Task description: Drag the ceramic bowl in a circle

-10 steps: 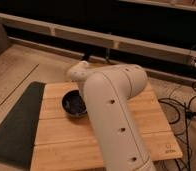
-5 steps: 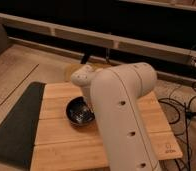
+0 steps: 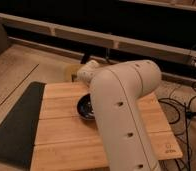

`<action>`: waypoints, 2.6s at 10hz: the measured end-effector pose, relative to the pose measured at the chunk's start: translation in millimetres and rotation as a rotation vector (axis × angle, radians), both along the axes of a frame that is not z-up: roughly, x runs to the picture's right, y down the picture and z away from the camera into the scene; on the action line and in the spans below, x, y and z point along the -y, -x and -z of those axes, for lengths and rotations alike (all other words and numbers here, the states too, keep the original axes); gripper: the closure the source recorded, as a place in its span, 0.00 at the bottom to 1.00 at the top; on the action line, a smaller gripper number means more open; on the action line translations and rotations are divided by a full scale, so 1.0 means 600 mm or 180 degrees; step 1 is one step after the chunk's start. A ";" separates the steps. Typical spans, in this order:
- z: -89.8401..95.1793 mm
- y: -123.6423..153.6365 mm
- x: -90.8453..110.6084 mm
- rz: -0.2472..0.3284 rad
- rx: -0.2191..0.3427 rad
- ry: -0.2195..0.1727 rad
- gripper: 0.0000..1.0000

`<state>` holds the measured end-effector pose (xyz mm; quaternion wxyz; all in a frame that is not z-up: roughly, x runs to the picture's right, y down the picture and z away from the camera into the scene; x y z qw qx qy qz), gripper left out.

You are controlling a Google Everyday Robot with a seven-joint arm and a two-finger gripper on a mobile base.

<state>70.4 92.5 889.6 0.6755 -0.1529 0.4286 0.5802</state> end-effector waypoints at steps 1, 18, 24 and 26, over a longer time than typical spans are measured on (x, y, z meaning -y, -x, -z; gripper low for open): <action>-0.021 -0.006 0.014 0.0057 -0.0003 -0.0027 1.00; -0.021 -0.006 0.030 0.0334 -0.0340 0.0001 0.97; -0.105 0.146 0.058 0.0304 0.0781 -0.0290 0.43; -0.105 0.149 0.057 0.0306 0.0790 -0.0287 0.42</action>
